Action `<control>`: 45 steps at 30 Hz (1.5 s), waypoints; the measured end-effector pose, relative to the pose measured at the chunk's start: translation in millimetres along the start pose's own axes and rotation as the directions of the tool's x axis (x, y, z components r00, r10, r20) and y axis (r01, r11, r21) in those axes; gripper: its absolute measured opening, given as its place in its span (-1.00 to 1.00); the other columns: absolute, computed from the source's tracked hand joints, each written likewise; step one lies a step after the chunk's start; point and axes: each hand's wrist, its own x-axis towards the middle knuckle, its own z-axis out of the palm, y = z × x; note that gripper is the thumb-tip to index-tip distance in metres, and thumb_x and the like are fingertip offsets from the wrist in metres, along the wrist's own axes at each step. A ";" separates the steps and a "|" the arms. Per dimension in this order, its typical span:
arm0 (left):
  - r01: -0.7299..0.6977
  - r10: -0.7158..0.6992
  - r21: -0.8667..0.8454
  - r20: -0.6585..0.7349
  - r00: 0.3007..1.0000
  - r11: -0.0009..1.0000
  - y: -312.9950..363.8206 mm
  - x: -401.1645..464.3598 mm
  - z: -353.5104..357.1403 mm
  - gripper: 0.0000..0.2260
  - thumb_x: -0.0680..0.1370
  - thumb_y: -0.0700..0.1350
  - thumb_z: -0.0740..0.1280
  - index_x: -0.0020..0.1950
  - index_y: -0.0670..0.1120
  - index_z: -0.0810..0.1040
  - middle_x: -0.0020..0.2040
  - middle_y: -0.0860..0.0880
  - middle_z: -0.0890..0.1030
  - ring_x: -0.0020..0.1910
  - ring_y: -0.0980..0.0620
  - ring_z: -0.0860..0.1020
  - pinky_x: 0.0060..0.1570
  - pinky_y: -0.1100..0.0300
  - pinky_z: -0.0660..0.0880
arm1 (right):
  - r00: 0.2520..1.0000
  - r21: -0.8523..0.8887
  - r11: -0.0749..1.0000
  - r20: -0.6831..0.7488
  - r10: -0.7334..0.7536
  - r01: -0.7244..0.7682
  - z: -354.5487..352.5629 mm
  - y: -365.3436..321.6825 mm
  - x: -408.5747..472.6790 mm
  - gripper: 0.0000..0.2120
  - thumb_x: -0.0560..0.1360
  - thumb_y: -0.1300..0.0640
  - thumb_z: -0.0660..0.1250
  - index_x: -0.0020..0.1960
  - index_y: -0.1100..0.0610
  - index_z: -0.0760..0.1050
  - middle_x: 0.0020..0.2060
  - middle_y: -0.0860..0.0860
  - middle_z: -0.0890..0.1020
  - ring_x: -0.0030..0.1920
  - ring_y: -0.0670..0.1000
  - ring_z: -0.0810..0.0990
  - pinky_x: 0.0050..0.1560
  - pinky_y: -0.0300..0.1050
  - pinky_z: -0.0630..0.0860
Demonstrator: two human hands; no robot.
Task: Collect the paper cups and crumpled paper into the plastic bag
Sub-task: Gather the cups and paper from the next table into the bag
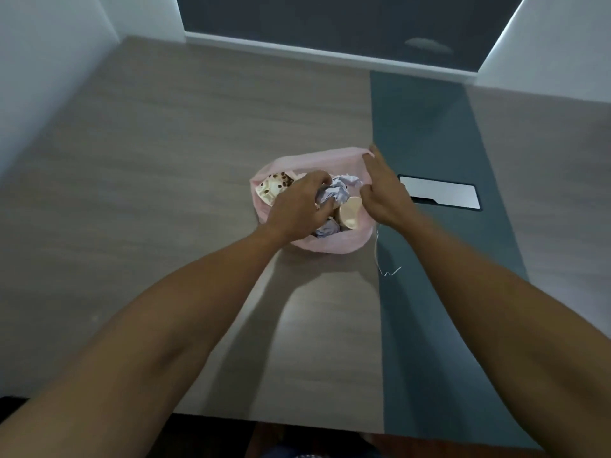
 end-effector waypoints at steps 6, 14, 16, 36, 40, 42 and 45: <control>-0.046 0.037 0.073 0.127 0.991 0.996 -0.5 11.3 35.8 -0.72 0.61 -0.04 0.34 0.28 -0.10 0.51 0.22 -0.12 0.58 0.14 -0.17 0.56 0.02 -0.08 0.55 | 0.999 -0.012 1.000 0.037 -0.023 0.023 -9.2 5.1 -8.8 -0.39 0.60 0.34 0.13 0.62 0.16 0.11 0.66 -0.01 0.02 0.57 0.11 0.22 0.47 0.06 0.28; 0.004 -0.006 0.039 0.054 0.999 0.999 7.5 15.3 58.4 -0.68 0.59 -0.12 0.30 0.33 -0.17 0.48 0.27 -0.17 0.51 0.15 -0.18 0.54 0.07 -0.06 0.54 | 0.997 0.005 0.999 0.067 -0.040 0.040 -1.9 22.7 -9.7 -0.32 0.55 0.34 0.15 0.64 0.08 0.10 0.65 -0.09 0.03 0.53 0.11 0.31 0.44 0.08 0.35; 0.098 -0.089 0.074 -0.109 0.990 0.992 -1.2 10.7 48.0 -0.80 0.55 -0.12 0.32 0.14 -0.15 0.51 0.14 -0.13 0.49 0.05 -0.10 0.51 -0.03 0.03 0.50 | 0.999 0.019 1.000 0.042 -0.017 0.017 -4.0 24.2 -10.6 -0.32 0.54 0.36 0.16 0.62 0.08 0.13 0.65 -0.09 0.04 0.50 0.13 0.34 0.38 0.05 0.37; 0.797 -0.897 -0.414 -0.150 0.416 0.439 -88.0 8.9 -3.6 -0.76 0.59 -0.17 0.23 0.13 -0.29 0.58 0.03 -0.17 0.62 0.01 -0.14 0.58 -0.14 0.17 0.39 | 0.973 -0.060 0.986 -0.186 0.140 -0.154 7.4 49.5 0.6 -0.37 0.52 0.42 0.21 0.55 0.09 0.27 0.50 0.09 0.33 0.27 0.23 0.52 0.20 0.08 0.48; 0.674 -0.751 -0.331 -0.273 0.601 0.660 -66.3 13.5 -46.1 -0.84 0.61 -0.24 0.16 0.18 -0.14 0.42 0.05 -0.11 0.53 -0.02 -0.08 0.49 -0.14 0.25 0.32 | 0.956 -0.076 0.968 -0.196 0.220 -0.238 -5.6 44.2 -3.6 -0.62 0.53 0.40 0.19 0.30 0.14 0.40 0.18 0.22 0.46 0.00 0.31 0.56 -0.06 -0.01 0.44; 0.568 -0.621 -0.251 -0.313 0.718 0.784 -57.0 12.5 -67.0 -0.79 0.56 -0.31 0.11 0.15 -0.10 0.35 0.05 -0.12 0.47 -0.04 -0.08 0.46 -0.10 0.20 0.31 | 0.949 -0.059 0.957 -0.159 0.273 -0.285 -10.8 37.6 -6.4 -0.63 0.50 0.40 0.19 0.26 0.16 0.30 0.05 0.21 0.49 -0.06 0.28 0.55 -0.11 0.03 0.42; 0.425 -0.415 0.021 -0.184 0.891 0.905 -52.3 7.8 -93.9 -0.65 0.45 -0.41 0.09 0.10 -0.12 0.49 0.12 -0.19 0.42 0.04 -0.14 0.45 0.06 0.17 0.34 | 0.886 0.134 0.878 -0.004 0.464 -0.459 -16.9 28.3 -9.1 -0.35 0.51 0.35 0.27 0.52 0.20 0.08 0.06 0.17 0.45 -0.02 0.20 0.52 -0.05 0.07 0.53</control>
